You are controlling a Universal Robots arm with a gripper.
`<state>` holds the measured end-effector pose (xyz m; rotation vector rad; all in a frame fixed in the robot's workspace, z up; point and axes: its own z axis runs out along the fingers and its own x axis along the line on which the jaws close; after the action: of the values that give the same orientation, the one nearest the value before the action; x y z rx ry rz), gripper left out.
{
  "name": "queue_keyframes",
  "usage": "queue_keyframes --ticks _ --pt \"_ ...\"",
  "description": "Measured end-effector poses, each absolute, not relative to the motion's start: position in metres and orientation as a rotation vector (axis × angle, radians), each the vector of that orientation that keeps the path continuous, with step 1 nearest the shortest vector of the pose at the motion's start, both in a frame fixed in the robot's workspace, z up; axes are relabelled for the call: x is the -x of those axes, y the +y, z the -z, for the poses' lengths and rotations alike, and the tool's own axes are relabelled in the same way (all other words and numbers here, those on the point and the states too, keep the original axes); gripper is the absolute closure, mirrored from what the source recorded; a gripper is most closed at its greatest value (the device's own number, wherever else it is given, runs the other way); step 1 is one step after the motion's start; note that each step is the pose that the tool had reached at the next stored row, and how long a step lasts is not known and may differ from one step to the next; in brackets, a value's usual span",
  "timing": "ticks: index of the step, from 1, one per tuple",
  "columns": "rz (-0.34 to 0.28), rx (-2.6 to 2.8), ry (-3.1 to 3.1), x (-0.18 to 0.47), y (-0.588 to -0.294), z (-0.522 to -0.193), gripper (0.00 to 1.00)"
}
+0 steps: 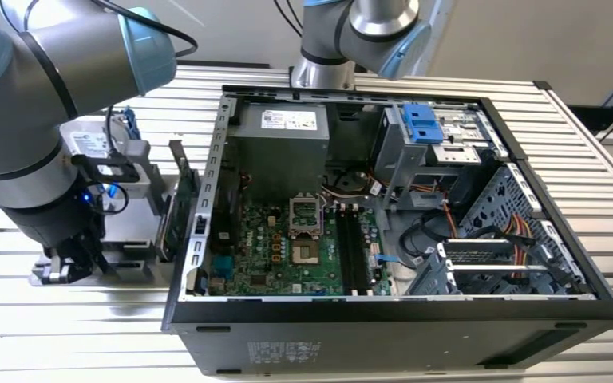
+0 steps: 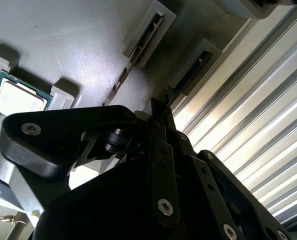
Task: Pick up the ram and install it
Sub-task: 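Pick up the ram and move it above insertion slot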
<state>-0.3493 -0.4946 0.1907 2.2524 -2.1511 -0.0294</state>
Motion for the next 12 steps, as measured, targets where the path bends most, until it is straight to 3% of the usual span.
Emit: queue_keyframes --ticks 12 --pt "0.029 -2.271 -2.131 0.3493 -0.4946 -0.1921 1.00"
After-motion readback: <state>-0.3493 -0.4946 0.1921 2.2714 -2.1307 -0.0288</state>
